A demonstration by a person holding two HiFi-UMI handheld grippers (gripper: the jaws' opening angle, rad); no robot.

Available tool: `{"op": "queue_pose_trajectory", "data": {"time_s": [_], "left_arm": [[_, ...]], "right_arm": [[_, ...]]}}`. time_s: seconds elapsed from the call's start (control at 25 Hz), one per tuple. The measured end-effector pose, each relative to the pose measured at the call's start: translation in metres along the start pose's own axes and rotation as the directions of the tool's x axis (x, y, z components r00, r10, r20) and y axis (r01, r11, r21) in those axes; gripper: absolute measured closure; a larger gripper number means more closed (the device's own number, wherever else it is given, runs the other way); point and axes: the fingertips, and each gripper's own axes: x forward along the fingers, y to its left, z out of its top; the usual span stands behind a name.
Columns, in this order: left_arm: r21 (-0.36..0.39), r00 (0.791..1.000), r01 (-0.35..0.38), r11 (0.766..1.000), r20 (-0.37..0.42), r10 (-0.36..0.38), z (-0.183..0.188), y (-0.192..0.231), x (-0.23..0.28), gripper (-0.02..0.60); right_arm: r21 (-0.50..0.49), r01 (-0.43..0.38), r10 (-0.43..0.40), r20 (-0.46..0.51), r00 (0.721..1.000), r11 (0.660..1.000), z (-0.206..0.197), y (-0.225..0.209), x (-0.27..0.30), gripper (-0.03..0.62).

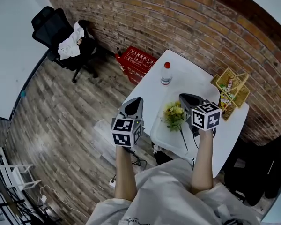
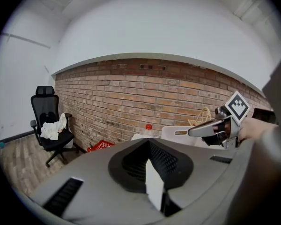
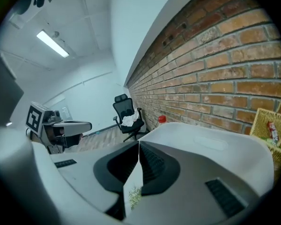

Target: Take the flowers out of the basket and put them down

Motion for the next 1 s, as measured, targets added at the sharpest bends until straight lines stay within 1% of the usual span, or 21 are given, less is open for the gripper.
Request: {"op": "queue_pose_trajectory", "data": {"time_s": [0.08,0.16,0.28,0.4,0.52,0.6,0.68,0.76,0.92,1.0], "left_arm": [[0.017,1.0,0.012,1.0,-0.01,-0.012,0.006,0.0,0.012,0.557],[0.053,0.999,0.027,0.998,-0.034,-0.025,0.007,0.001,0.02,0.557],[0.083,0.998,0.044,0.996,-0.047,-0.04,0.012,0.009,0.031,0.557],[0.079,0.995,0.081,0.994,-0.064,-0.076,0.008,0.011,0.043,0.557],[0.098,0.982,0.165,0.981,-0.105,-0.155,0.003,0.002,0.058,0.557],[0.147,0.969,0.229,0.962,-0.129,-0.211,0.004,-0.006,0.069,0.557],[0.203,0.955,0.286,0.936,-0.139,-0.262,0.011,-0.011,0.078,0.557],[0.214,0.936,0.347,0.913,-0.137,-0.324,0.016,-0.019,0.088,0.557],[0.228,0.879,0.474,0.85,-0.171,-0.444,0.008,-0.038,0.099,0.557],[0.228,0.846,0.532,0.815,-0.181,-0.502,0.005,-0.048,0.105,0.557]], "right_arm": [[0.026,-0.004,0.004,0.014,1.0,1.0,0.006,-0.012,0.005,0.58],[0.051,-0.023,0.021,0.03,0.999,0.998,0.009,-0.018,0.01,0.58],[0.039,-0.051,0.05,0.039,0.998,0.998,0.013,-0.019,0.017,0.58],[0.024,-0.032,0.032,0.001,0.999,0.999,0.004,-0.021,0.024,0.58],[0.0,0.012,-0.012,-0.068,0.998,1.0,-0.012,-0.023,0.022,0.58],[0.023,0.031,-0.029,-0.102,0.994,0.999,-0.021,-0.022,0.018,0.58],[0.05,0.06,-0.053,-0.114,0.992,0.997,-0.022,-0.025,0.015,0.58],[0.046,0.111,-0.104,-0.141,0.985,0.993,-0.026,-0.029,0.011,0.58],[0.051,0.215,-0.198,-0.236,0.952,0.975,-0.058,-0.03,0.002,0.58],[0.058,0.284,-0.26,-0.264,0.929,0.957,-0.071,-0.033,-0.005,0.58]]}}
